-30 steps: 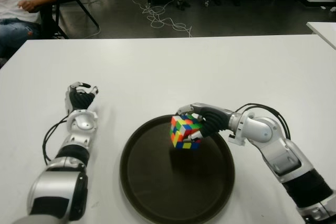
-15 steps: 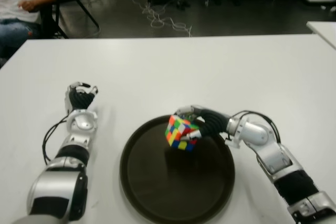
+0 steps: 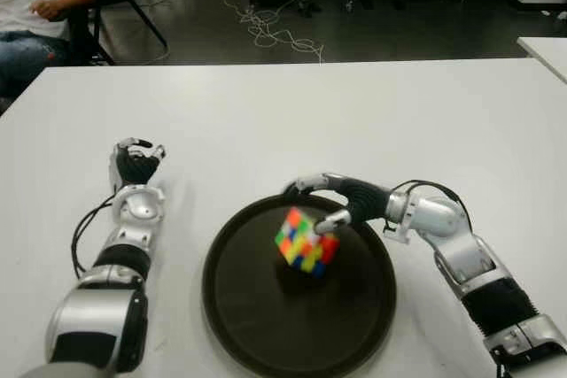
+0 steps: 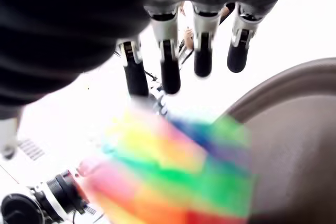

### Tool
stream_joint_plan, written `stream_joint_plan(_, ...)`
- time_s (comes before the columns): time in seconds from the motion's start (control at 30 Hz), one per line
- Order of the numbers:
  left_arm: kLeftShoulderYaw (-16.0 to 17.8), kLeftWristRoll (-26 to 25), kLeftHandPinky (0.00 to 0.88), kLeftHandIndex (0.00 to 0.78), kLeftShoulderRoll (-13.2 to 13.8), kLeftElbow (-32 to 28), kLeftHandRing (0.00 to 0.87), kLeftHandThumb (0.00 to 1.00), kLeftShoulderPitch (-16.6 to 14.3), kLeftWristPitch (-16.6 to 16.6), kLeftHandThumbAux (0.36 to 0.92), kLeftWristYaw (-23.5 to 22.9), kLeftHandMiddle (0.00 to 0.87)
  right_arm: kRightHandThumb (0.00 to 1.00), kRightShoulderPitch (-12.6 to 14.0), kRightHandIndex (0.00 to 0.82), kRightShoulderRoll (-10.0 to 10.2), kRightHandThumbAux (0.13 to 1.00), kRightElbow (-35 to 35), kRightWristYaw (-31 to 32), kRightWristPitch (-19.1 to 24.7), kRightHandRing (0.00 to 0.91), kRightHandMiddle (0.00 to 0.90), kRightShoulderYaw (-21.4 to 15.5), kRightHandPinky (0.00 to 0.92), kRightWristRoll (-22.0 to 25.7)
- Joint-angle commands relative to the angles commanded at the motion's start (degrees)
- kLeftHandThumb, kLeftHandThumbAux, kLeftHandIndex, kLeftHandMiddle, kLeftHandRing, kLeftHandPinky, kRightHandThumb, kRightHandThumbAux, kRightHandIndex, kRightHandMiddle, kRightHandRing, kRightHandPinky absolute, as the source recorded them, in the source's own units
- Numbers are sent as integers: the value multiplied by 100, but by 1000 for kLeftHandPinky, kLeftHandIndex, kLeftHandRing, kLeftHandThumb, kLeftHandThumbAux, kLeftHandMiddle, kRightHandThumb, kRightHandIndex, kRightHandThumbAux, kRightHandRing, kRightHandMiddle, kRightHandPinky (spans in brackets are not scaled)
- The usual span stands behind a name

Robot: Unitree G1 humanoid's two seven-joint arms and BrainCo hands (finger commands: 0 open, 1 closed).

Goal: Pick up the Rubik's Cube and put it in the plate

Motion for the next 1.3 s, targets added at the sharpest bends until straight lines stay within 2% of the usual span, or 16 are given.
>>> stream_joint_plan(0.03, -2, -1, 815, 442, 3, -1, 825, 710, 3, -7, 703, -15, 830, 0, 2, 0, 13, 392, 6, -5, 15, 99, 57, -4, 193, 4)
stream_joint_plan(0.2, 7, -13, 812, 442, 16, 17, 822, 711, 4, -32, 704, -69, 829, 0, 6, 0, 26, 380, 22, -33, 24, 108, 63, 0, 151, -49)
stream_joint_plan(0.3, 10, -7, 817, 442, 27, 43, 825, 711, -5, -27, 703, -64, 830, 0, -14, 0, 19, 363, 45, -2, 70, 191, 148, 18, 249, -73)
stream_joint_plan(0.37, 2, 8, 814, 442, 31, 56, 824, 711, -11, -10, 703, -42, 828, 0, -32, 0, 17, 349, 68, 16, 58, 191, 155, 16, 237, -69)
stream_joint_plan(0.5, -22, 45, 818, 442, 26, 62, 827, 711, -16, 15, 703, 26, 830, 0, -34, 0, 14, 338, 48, -27, -67, 157, 143, -13, 182, -88)
stream_joint_plan(0.6, -27, 51, 825, 442, 21, 58, 833, 711, -16, 16, 703, 51, 836, 0, -9, 0, 23, 352, 7, -54, -99, 77, 84, -38, 94, -71)
stream_joint_plan(0.77, -10, 22, 813, 442, 8, 40, 824, 711, -5, -24, 703, 34, 828, 0, 7, 0, 58, 384, 32, -56, -102, 14, 26, -75, 19, -14)
stream_joint_plan(1.13, 29, -28, 817, 442, 5, 77, 824, 711, -30, 35, 703, -7, 827, 0, -75, 0, 102, 436, 321, 18, -266, 0, 0, -102, 0, 6)
stream_joint_plan(1.3, 34, -43, 815, 442, 23, 65, 825, 711, -3, -46, 704, -64, 829, 0, -138, 0, 146, 444, 517, 22, -356, 0, 0, -107, 0, -7)
